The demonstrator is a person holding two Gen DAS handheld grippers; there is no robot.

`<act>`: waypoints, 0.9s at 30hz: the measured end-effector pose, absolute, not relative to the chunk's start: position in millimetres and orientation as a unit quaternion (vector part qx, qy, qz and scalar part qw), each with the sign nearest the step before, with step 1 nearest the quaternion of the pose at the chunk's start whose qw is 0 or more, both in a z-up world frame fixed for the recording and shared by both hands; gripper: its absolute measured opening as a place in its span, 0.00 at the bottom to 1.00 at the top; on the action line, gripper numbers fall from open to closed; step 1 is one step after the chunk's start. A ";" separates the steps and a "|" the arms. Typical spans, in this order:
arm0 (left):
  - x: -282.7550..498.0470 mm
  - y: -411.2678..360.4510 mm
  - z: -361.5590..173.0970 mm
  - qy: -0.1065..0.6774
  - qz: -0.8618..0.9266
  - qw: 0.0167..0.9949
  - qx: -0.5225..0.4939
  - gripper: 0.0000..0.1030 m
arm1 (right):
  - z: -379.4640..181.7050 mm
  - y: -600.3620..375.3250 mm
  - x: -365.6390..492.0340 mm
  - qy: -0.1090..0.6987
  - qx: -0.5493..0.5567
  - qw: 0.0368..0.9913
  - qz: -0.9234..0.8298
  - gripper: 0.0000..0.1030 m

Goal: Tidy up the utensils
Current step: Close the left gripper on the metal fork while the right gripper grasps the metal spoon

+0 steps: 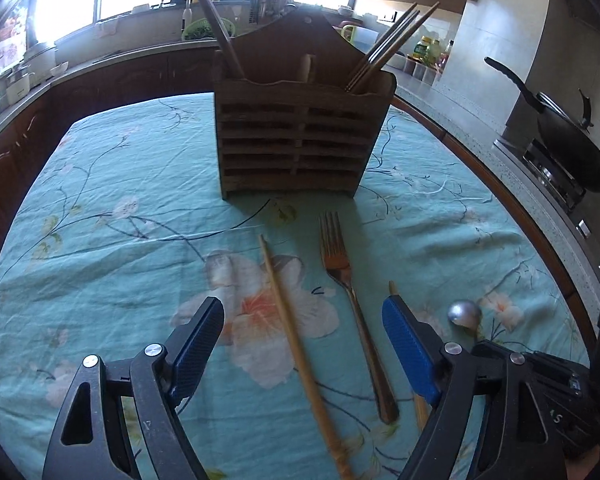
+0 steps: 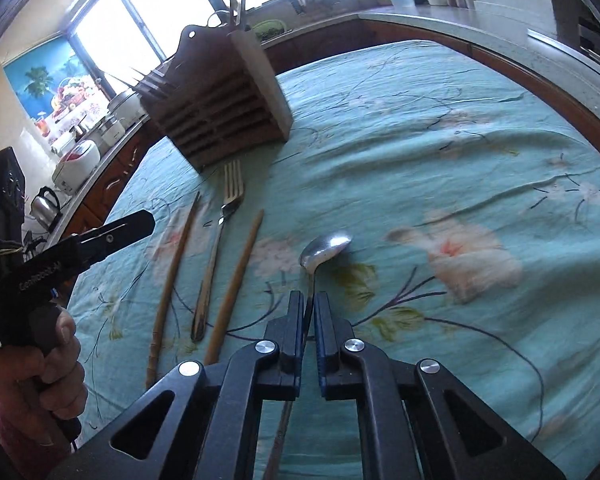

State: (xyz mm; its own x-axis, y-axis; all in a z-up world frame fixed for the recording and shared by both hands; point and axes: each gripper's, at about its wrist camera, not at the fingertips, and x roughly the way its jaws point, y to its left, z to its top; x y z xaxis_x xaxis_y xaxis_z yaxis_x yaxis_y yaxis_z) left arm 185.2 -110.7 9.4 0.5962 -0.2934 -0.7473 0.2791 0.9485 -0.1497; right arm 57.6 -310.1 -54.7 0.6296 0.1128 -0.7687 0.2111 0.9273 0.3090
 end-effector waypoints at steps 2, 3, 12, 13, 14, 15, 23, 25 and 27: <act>205.8 -120.1 4.8 0.423 -0.155 0.893 -0.002 0.76 | -52.6 -323.3 52.9 0.421 0.200 0.884 -0.035 0.04; 216.5 -126.3 1.3 0.427 -0.156 0.891 0.000 0.76 | -52.3 -328.3 51.8 0.419 0.205 0.884 -0.038 0.04; 288.7 -165.1 -36.7 0.461 -0.160 0.872 0.034 0.48 | -57.1 -338.7 54.2 0.420 0.222 0.879 -0.034 0.04; 291.8 -166.1 -40.6 0.465 -0.163 0.869 0.034 0.36 | -57.5 -338.9 55.9 0.420 0.224 0.879 -0.033 0.04; 292.3 -167.0 -41.4 0.457 -0.163 0.874 0.039 0.33 | -57.7 -339.1 57.3 0.420 0.223 0.879 -0.032 0.04; 292.2 -167.7 -43.1 0.456 -0.169 0.873 0.041 0.24 | -57.8 -339.4 58.0 0.420 0.224 0.879 -0.032 0.04; 266.6 -152.8 -43.9 0.456 -0.203 0.866 0.003 0.17 | -57.4 -335.0 63.7 0.423 0.222 0.878 -0.027 0.04; 255.4 -141.7 -40.7 0.455 -0.206 0.866 -0.016 0.17 | -58.2 -330.9 66.5 0.425 0.218 0.878 -0.024 0.04; 241.3 -129.7 -35.5 0.450 -0.208 0.868 -0.029 0.17 | -58.8 -326.0 69.7 0.426 0.215 0.879 -0.019 0.04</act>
State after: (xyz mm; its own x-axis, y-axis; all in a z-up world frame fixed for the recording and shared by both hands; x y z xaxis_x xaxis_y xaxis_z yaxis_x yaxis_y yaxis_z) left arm 241.3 -129.7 -35.5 0.5078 -0.3876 -0.7694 0.3351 0.9116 -0.2381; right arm 69.7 -326.0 -58.8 0.6366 0.1500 -0.7565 0.2158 0.9071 0.3614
